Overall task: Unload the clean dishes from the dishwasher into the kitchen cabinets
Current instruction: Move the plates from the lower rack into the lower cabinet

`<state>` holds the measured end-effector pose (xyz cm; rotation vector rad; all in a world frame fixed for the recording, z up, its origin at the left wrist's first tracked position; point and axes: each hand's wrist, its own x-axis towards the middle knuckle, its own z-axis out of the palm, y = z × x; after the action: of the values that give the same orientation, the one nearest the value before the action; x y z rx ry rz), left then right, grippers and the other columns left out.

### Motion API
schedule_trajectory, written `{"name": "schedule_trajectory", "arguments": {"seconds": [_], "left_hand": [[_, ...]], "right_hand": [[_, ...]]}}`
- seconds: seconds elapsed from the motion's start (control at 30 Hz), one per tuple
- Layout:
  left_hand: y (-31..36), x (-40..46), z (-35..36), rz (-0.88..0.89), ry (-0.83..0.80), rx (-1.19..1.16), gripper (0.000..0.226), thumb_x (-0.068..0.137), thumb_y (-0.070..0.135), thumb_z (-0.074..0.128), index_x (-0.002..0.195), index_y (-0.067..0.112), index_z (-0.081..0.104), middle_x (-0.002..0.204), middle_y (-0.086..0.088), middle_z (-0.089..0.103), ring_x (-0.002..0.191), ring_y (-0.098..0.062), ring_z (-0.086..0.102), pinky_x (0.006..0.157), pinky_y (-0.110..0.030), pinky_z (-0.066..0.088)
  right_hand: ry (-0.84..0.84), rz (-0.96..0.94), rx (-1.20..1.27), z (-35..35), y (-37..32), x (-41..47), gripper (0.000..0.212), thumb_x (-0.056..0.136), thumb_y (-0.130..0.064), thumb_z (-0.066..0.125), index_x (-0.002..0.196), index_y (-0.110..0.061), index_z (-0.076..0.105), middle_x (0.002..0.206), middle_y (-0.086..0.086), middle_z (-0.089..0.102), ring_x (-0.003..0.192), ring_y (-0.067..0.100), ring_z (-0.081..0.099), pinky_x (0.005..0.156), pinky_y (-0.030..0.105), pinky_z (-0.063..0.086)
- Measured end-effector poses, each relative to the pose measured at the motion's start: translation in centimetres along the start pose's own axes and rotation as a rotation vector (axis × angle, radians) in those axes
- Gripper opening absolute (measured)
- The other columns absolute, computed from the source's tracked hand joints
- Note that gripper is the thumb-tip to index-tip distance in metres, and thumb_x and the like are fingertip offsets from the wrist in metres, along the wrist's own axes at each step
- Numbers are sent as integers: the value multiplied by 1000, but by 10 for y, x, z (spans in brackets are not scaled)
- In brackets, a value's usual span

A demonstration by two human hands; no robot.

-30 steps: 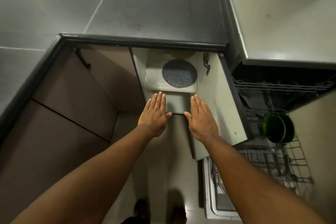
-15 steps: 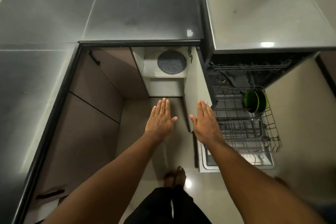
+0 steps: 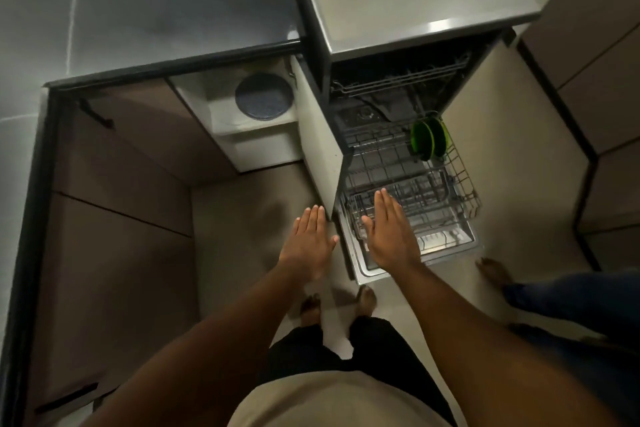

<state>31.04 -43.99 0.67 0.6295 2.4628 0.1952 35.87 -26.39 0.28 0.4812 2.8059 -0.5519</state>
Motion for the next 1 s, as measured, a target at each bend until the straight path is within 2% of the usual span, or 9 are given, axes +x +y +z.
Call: {"name": "schedule_trajectory", "arguments": {"seconds": [0.2, 0.33, 0.6, 0.83, 1.0], "left_hand": [[46, 14, 8, 35, -14, -4, 69, 104, 48, 16, 155, 8, -8, 164, -9, -9, 151, -20, -12, 124, -39, -1], [54, 20, 10, 16, -5, -21, 69, 104, 48, 19, 155, 9, -7, 164, -7, -11, 150, -19, -13, 123, -37, -3], [136, 48, 21, -21, -24, -96, 69, 104, 50, 17, 155, 11, -8, 164, -7, -11, 150, -19, -13, 123, -37, -3], [169, 77, 20, -14, -65, -128, 70, 104, 50, 18, 155, 9, -7, 164, -8, -10, 151, -20, -11, 123, -38, -2], [182, 116, 21, -4, -107, -155, 71, 103, 50, 17, 155, 8, -8, 164, -9, -11, 151, -22, -12, 123, -38, -3]], "right_hand": [[-15, 60, 11, -13, 57, -8, 64, 105, -45, 22, 157, -14, 0, 165, 4, -2, 152, 21, -1, 119, 31, 1], [-28, 67, 28, -16, 76, -12, 66, 104, -47, 22, 157, -15, -2, 165, 3, -4, 152, 22, 0, 121, 35, 6], [-3, 129, 75, -53, 173, -2, 66, 104, -46, 25, 157, -16, 0, 165, 3, 0, 151, 25, 2, 121, 38, 10], [-4, 142, 124, -62, 206, 15, 66, 103, -48, 22, 157, -16, 1, 165, 2, 0, 152, 21, 0, 122, 36, 8], [-3, 171, 147, -63, 231, 39, 66, 103, -48, 26, 157, -15, 7, 165, 3, 7, 151, 23, 7, 122, 41, 16]]}}
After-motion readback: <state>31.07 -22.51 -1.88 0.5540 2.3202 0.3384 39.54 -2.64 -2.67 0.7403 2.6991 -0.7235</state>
